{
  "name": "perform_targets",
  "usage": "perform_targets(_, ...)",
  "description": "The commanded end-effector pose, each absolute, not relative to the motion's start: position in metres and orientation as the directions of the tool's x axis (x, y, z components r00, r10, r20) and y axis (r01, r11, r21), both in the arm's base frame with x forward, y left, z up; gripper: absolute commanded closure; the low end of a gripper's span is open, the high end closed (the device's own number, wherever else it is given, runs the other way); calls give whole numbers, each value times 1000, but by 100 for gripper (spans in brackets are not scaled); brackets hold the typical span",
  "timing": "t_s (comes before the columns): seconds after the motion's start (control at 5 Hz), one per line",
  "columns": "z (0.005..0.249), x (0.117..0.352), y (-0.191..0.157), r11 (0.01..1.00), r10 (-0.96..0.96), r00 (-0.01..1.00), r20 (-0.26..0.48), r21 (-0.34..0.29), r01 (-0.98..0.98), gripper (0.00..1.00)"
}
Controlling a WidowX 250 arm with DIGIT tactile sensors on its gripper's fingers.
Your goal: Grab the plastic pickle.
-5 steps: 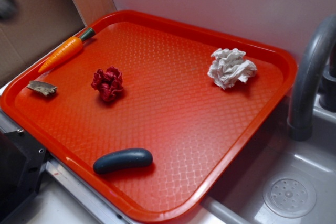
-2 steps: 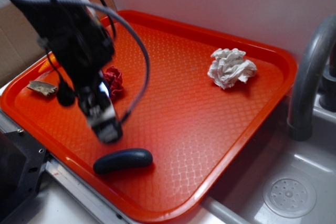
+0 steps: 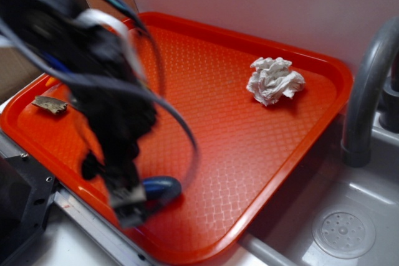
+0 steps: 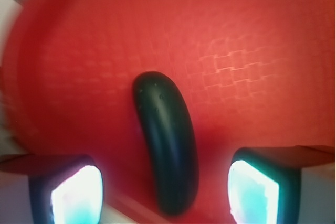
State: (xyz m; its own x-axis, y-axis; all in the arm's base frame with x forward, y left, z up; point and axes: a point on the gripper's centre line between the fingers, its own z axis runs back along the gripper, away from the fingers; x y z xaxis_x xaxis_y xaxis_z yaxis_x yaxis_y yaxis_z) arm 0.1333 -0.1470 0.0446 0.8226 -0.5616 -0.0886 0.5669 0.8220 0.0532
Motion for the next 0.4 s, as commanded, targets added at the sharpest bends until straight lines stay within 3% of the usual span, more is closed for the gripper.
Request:
perform_targets(0.0,40,137,-151,836,-536,835,-125,62,545,0)
perform_targets(0.2,31,140,-142,872,-467,854,-230,41,488,6)
